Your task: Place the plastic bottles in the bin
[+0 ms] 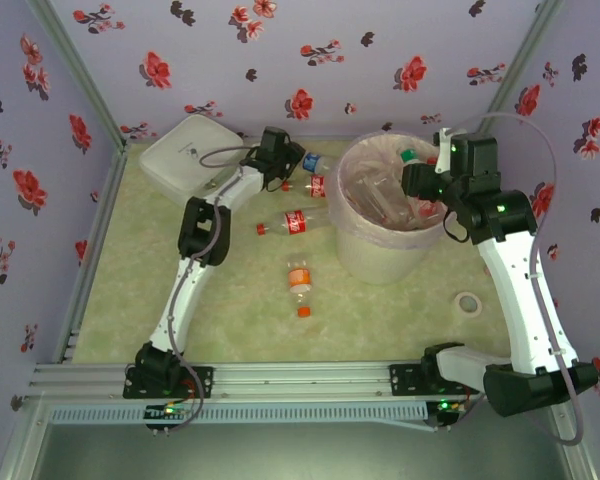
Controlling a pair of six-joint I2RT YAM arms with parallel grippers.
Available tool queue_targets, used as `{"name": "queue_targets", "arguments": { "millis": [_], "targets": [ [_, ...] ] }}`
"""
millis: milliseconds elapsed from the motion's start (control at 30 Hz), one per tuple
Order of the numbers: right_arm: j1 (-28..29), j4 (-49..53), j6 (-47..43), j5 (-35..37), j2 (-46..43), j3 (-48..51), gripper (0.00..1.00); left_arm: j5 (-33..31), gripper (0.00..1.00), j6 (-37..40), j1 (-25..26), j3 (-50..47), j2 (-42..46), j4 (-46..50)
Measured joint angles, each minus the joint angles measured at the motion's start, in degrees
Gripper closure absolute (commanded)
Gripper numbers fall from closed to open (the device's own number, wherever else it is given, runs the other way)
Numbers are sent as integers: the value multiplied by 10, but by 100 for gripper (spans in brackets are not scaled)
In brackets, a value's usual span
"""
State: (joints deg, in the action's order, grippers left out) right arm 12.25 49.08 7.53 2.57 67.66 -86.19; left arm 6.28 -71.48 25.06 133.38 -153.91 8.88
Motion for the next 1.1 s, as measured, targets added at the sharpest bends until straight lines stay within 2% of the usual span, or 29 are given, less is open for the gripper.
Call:
{"name": "queue_targets", "arguments": {
  "millis": [233,433,633,767,933,1100],
  "targets": [
    [0,0,0,0,-1,-4,32,0,67,3,-27,-121,90,-37],
    [0,0,0,-10,0,-8,34,-1,68,22,-50,-224,210,-94],
    [0,1,0,-44,0,-32,36,4,68,91,-69,-336,359,-128],
    [0,0,0,-96,0,-53,36,20,67,164,-77,-409,467,-119],
    [18,-1,1,-169,23,-87,34,71,67,242,-77,-511,611,-99],
    [94,5,-18,-204,92,-158,27,159,67,318,-67,-586,735,-64]
  ]
}}
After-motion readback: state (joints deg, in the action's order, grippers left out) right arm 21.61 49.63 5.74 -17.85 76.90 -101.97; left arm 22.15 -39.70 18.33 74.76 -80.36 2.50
